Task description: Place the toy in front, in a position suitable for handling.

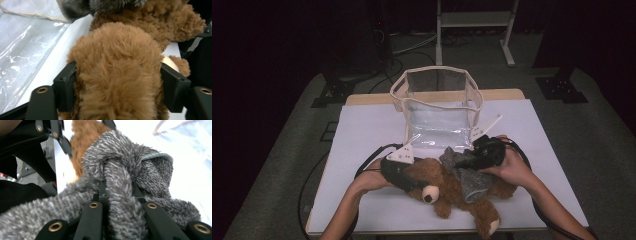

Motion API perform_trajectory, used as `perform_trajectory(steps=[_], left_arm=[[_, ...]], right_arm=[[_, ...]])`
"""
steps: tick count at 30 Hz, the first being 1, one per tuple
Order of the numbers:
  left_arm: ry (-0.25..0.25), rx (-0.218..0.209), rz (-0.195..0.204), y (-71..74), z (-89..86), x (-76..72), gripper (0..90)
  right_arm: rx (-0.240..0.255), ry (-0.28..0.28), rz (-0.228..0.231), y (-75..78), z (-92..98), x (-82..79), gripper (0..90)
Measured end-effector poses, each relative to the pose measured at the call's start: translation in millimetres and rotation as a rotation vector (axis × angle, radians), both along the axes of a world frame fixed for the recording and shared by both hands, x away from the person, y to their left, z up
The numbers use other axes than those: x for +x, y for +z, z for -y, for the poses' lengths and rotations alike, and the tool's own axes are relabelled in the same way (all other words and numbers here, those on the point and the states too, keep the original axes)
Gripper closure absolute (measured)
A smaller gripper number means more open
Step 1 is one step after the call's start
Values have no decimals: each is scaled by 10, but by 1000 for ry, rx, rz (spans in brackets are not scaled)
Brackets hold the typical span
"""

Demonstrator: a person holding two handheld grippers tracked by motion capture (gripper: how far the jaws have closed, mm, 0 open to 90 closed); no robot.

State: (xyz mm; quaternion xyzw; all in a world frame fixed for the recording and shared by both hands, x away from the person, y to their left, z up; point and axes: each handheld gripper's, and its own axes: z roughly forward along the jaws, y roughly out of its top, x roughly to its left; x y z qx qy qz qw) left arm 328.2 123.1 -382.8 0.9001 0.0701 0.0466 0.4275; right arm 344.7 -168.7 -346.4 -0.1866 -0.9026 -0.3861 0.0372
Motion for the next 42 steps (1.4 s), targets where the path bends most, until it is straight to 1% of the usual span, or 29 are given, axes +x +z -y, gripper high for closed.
perform_trajectory(steps=[1,2,3,4,5,7,9,10,11,13,14,15,16,17,19,20,22,23,26,27,29,30,31,32,33,35,37,40,42], left_arm=[[0,0,0,0,0,0,250],[20,-10,-8,12,-50,6,227],[20,-10,-8,12,-50,6,211],[42,-40,-23,10,-134,15,206],[51,-54,-36,-3,-170,18,214],[46,-71,-47,-28,-212,8,290],[43,-69,-46,-35,-216,8,367],[42,-78,-50,-46,-200,17,390],[42,-78,-50,-46,-200,17,404],[37,-81,-53,-43,-176,39,416],[32,-79,-48,-30,-158,45,422],[32,-79,-48,-30,-158,45,424],[29,-81,-42,-21,-136,41,426],[29,-81,-42,-21,-136,41,428],[31,-80,-36,-21,-125,31,428],[33,-80,-38,-25,-127,27,428],[41,-73,-38,-50,-145,23,427],[44,-83,-46,-66,-164,23,422],[44,-85,-43,-67,-160,13,418],[44,-80,-40,-59,-152,9,414],[40,-74,-34,-48,-140,9,410],[34,-73,-34,-42,-130,18,411],[34,-73,-34,-42,-130,18,411],[34,-68,-36,-39,-117,21,411],[34,-67,-36,-38,-110,22,410],[32,-55,-34,-33,-113,18,408],[38,-55,-35,-37,-121,9,407],[40,-47,-30,-37,-143,8,403],[39,-52,-33,-42,-163,7,402]], right_arm=[[0,0,0,0,0,0,771],[-5,-26,-13,-37,98,-7,773],[-10,-35,-20,-52,132,-9,773],[-10,-35,-24,-64,155,-8,774],[-16,-39,-32,-62,162,-15,774],[-37,-28,-28,-26,139,-11,773],[-54,-9,-12,65,74,4,773],[-57,4,0,132,27,14,773],[-57,4,0,132,27,14,773],[-56,38,32,286,-119,37,773],[-58,72,45,361,-277,47,773],[-58,72,45,361,-277,47,773],[-73,108,55,373,-479,55,773],[-73,108,55,373,-479,55,773],[-88,142,51,317,-692,72,772],[-93,150,50,290,-750,83,772],[-91,153,36,208,-864,108,772],[-80,151,23,143,-893,134,773],[-82,144,20,134,-857,129,773],[-91,137,28,131,-814,126,773],[-103,122,22,120,-728,128,773],[-106,99,15,112,-639,141,773],[-106,99,15,112,-639,141,773],[-92,90,9,116,-621,139,772],[-89,92,26,129,-637,127,772],[-79,102,23,140,-696,109,772],[-96,120,32,133,-735,103,772],[-123,110,29,118,-643,110,772],[-139,96,34,97,-520,94,771]])
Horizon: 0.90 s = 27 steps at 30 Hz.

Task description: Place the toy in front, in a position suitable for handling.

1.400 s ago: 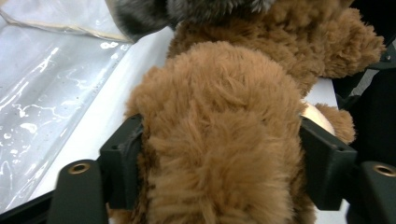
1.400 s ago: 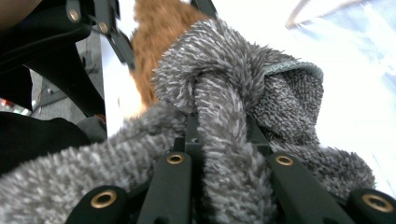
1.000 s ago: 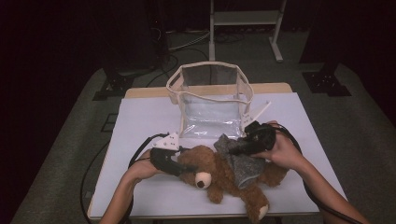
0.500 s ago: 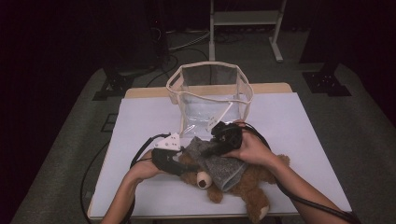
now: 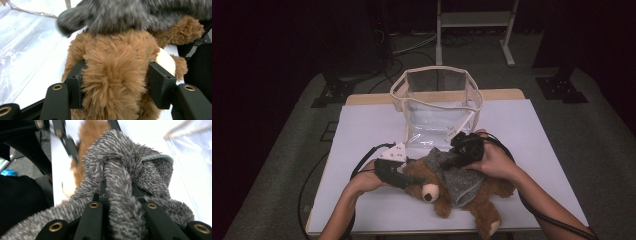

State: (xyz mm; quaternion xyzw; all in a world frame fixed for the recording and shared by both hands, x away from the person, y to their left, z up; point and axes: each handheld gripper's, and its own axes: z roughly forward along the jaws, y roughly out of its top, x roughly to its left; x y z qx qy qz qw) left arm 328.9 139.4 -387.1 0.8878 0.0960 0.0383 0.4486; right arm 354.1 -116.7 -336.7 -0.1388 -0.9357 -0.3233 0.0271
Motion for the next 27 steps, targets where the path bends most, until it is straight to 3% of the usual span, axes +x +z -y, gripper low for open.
perform_trajectory(steps=[2,3,4,5,7,12,16,19,23,24,27], left_arm=[[-1,-8,-3,-8,-14,-11,400],[-1,-8,-3,-8,-14,-11,398],[-5,-4,-2,-9,-22,-12,395],[-6,-4,-2,-10,-26,-12,395],[-1,-4,-9,-11,-26,-12,390],[-1,5,-8,-7,-26,-9,381],[-5,11,-9,1,-12,-8,380],[-7,21,-9,9,3,-3,378],[-11,34,-2,23,28,-7,375],[-13,37,3,28,35,-12,375],[-12,41,7,31,33,-25,372]], right_arm=[[34,-33,-8,-9,173,-32,771],[34,-33,-8,-9,173,-32,771],[83,-76,-12,-1,380,-75,771],[83,-76,-12,-1,380,-75,771],[116,-134,-13,16,638,-126,771],[108,-212,-21,-81,1037,-219,770],[113,-233,-43,-186,1162,-258,770],[131,-229,-42,-199,1144,-276,770],[142,-182,-20,-135,938,-253,770],[148,-149,-19,-104,773,-229,769],[138,-113,-12,-84,552,-216,768]])
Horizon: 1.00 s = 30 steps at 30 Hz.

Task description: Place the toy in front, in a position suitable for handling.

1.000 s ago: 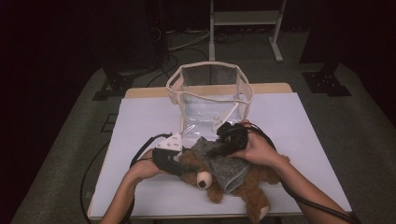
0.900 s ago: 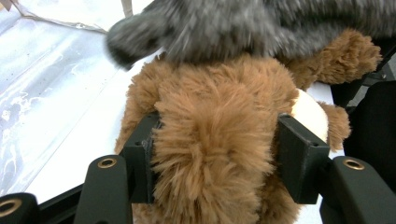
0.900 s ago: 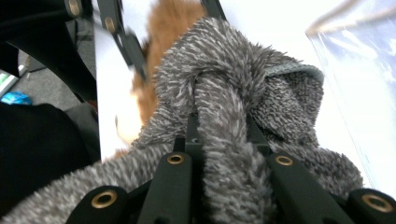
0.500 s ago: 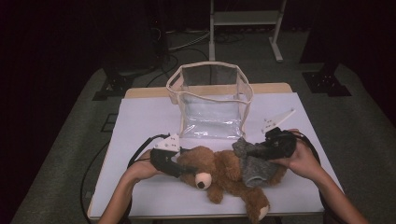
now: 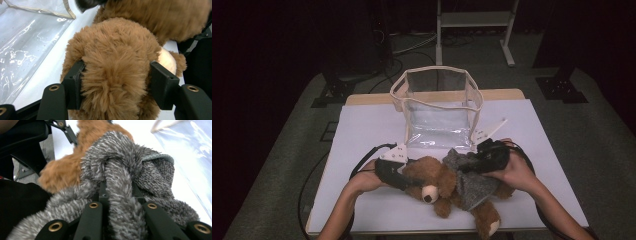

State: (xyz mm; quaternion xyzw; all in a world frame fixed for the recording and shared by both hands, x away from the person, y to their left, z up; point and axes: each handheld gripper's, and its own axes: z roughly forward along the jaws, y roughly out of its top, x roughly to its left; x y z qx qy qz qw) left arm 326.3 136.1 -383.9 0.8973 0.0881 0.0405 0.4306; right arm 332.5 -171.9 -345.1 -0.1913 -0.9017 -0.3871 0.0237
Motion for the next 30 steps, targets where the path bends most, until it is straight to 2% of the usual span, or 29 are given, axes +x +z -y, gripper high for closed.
perform_trajectory(steps=[1,2,3,7,10,11,12,14,15,16,17,19,21,22,23,26,30], left_arm=[[0,0,0,0,0,0,371],[0,5,1,-4,-11,-14,370],[0,5,1,-4,-11,-14,369],[0,-3,1,-14,-34,-24,368],[0,-4,3,-15,-37,-23,368],[0,-4,3,-15,-37,-23,368],[0,-4,1,-15,-37,-22,368],[-1,-3,1,-13,-36,-23,368],[-3,-2,3,-9,-34,-24,368],[-3,-2,3,-9,-34,-24,368],[-4,-1,3,-8,-33,-25,368],[-5,0,2,-7,-34,-25,368],[-5,-3,1,-7,-34,-30,367],[-7,-1,2,-6,-36,-31,367],[-10,2,3,-3,-39,-37,367],[-11,7,3,2,-38,-44,367],[-14,18,5,13,-34,-40,366]], right_arm=[[0,0,0,0,0,0,768],[-13,23,7,-1,-120,-10,767],[-21,34,13,-5,-150,-17,768],[-22,31,17,-1,-105,-50,767],[-8,-12,21,-14,147,-133,767],[-8,-12,21,-14,147,-133,767],[-13,-48,25,-25,332,-198,767],[-16,-60,24,-32,395,-219,767],[-21,-92,20,-64,570,-268,767],[-21,-92,20,-64,570,-268,767],[-18,-128,9,-114,745,-318,767],[-16,-139,2,-130,797,-336,766],[-11,-178,-15,-199,991,-401,766],[-11,-178,-15,-199,991,-401,766],[-3,-204,-24,-217,1087,-430,766],[9,-220,-16,-166,1137,-450,766],[24,-187,26,-21,979,-394,766]])
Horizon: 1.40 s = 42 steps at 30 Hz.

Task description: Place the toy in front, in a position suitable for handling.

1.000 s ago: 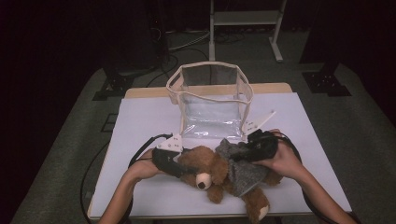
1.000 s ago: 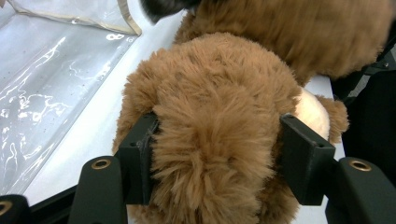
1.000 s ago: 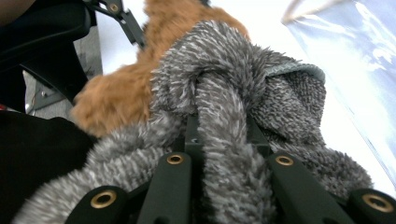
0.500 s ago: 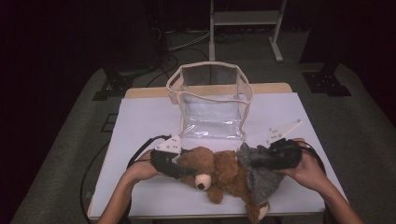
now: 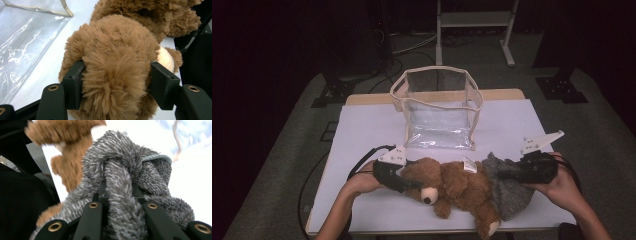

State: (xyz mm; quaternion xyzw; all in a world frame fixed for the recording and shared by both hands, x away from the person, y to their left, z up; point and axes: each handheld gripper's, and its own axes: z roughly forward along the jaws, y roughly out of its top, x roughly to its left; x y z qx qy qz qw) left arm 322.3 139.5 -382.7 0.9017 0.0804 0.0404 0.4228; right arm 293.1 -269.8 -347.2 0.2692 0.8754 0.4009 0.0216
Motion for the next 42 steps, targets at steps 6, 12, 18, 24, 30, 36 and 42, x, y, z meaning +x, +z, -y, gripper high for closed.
perform_trajectory(steps=[6,12,18,24,30,36,42], left_arm=[[0,-6,3,-1,-12,-3,351],[-15,6,11,99,-6,65,194],[-33,100,5,86,248,137,117],[-43,65,-9,64,171,127,369],[-55,35,-5,79,116,88,343],[-88,39,76,309,281,12,190],[-193,78,126,368,587,-31,152]], right_arm=[[-6,77,-15,-80,-400,186,764],[11,91,-29,-219,-534,207,766],[34,80,-33,-247,-489,186,765],[29,67,-2,-111,-394,172,763],[19,65,9,-93,-391,151,762],[37,65,-23,-236,-452,183,762],[50,66,-33,-251,-449,212,762]])
